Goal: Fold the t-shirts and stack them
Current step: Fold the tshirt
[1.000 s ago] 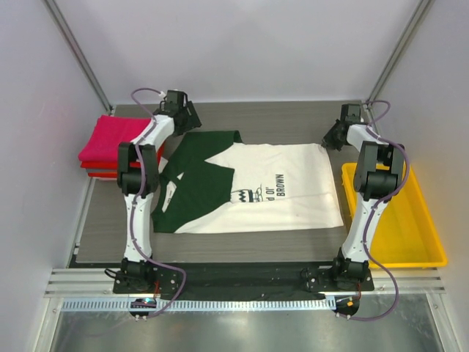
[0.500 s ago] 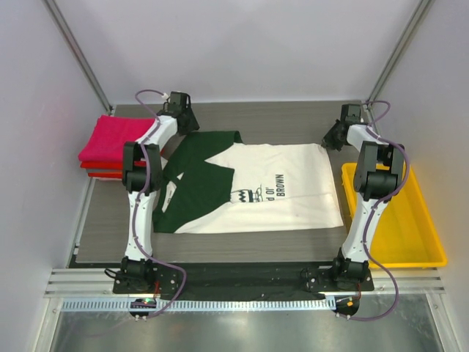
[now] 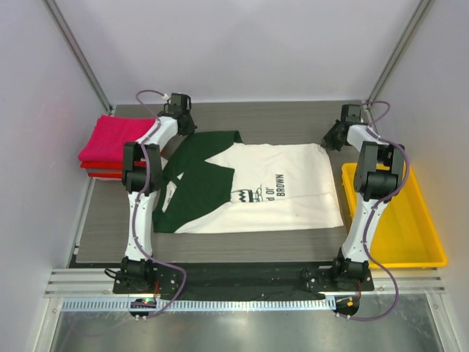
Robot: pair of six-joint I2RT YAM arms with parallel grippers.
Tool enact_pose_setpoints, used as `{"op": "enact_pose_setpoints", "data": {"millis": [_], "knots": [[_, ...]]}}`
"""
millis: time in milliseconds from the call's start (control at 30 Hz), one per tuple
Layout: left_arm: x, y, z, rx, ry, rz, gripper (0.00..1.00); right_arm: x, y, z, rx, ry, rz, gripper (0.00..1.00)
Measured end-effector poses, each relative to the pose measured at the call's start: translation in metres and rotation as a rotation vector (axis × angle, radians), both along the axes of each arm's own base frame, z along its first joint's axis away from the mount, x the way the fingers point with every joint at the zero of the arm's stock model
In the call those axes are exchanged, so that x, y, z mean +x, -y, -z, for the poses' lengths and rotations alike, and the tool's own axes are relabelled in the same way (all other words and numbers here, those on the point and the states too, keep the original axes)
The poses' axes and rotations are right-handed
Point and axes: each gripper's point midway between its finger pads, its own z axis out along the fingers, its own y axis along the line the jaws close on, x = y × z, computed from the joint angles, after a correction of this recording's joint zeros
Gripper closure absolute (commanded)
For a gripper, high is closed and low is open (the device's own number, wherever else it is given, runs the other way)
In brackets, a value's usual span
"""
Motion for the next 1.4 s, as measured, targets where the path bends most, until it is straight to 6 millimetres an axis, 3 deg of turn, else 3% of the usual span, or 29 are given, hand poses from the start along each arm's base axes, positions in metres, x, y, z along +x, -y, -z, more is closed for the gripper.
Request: {"op": "enact_pose_setpoints", "data": {"millis": [267, 533, 667, 1067, 1400], "knots": [[-0.024, -0.003, -0.009, 0.099, 0.004, 0.028, 1.00, -0.007, -0.003, -0.014, 0.009, 0.014, -0.001, 0.99], [-0.034, 0.011, -0.068, 0.145, 0.117, 0.069, 1.00, -0.019, -0.004, -0.041, 0.015, 0.050, 0.013, 0.99], [-0.041, 0.008, -0.092, 0.159, 0.163, 0.064, 1.00, -0.024, -0.002, -0.048, 0.017, 0.060, 0.025, 0.99], [-0.095, -0.003, -0.086, 0.211, 0.193, 0.056, 1.00, -0.053, 0.004, -0.050, 0.035, 0.035, 0.065, 0.99], [-0.124, -0.003, -0.126, 0.243, 0.326, 0.042, 1.00, -0.080, 0.000, -0.065, 0.040, 0.056, 0.089, 0.99]]}}
